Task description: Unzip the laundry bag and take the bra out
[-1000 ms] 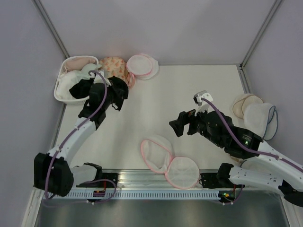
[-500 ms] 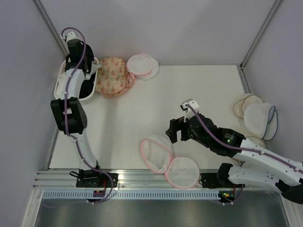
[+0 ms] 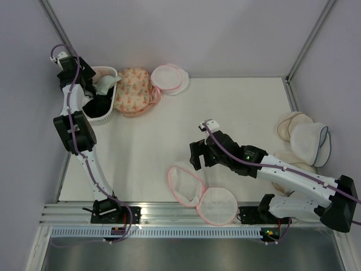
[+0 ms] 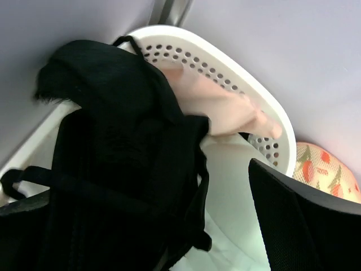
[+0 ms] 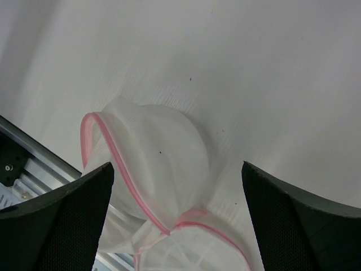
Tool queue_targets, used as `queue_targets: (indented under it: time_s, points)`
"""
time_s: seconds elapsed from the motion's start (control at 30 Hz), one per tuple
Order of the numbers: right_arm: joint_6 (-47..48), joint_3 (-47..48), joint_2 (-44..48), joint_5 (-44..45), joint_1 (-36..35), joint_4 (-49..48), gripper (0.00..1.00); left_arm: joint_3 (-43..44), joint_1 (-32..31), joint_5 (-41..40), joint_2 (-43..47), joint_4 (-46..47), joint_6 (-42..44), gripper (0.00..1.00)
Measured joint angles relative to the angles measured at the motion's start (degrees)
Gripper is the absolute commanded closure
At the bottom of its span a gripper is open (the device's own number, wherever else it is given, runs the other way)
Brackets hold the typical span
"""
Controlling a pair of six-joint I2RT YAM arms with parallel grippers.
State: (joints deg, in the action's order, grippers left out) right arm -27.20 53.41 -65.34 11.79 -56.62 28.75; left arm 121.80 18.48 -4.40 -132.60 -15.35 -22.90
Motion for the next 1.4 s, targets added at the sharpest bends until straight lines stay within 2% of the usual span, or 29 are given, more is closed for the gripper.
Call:
queue_targets:
  time_s: [0.17,0.27,0.47,0.6,0.77,0.93,1.1,1.4]
  points:
    - [-0.15,-0.02,0.33,0.04,0.39,-1.42,0.02,-4.48,-0.98,0.98,3.52,-0.9,-2.29,0.0]
    - [-2.03,-0.24,1.84,4.83,0.35,-0.79,0.02,-11.06,-2.23,2.23,10.08,-1.53,-3.5,0.0]
    - [-14.4,0.0,2.49,22.82,0.39,10.38,0.02,-27.3,-8.57,6.58,32.87,-0.31,-5.46,0.0]
    - [-23.82,-1.92,2.16,27.89,0.59,17.09,0.02,-39.39,-15.19,9.42,49.92,1.42,-7.08,0.0]
    - [-32.68,-12.33,3.32,25.9,0.22,19.78,0.02,-54.95,-22.95,11.1,68.35,1.6,-8.66,0.0]
    - [-39.95,-23.45,12.44,20.02,-1.73,20.85,0.02,-65.07,-28.28,13.2,79.49,-2.45,-10.03,0.0]
    - [-43.67,-27.06,17.66,15.28,-4.2,21.4,0.02,-69.2,-31.15,15.82,87.12,-6.25,-11.19,0.0]
    - [-48.17,-28.33,16.06,9.6,-10.54,19.87,0.02,-70.86,-31.47,20.15,95.8,-11.37,-12.44,0.0]
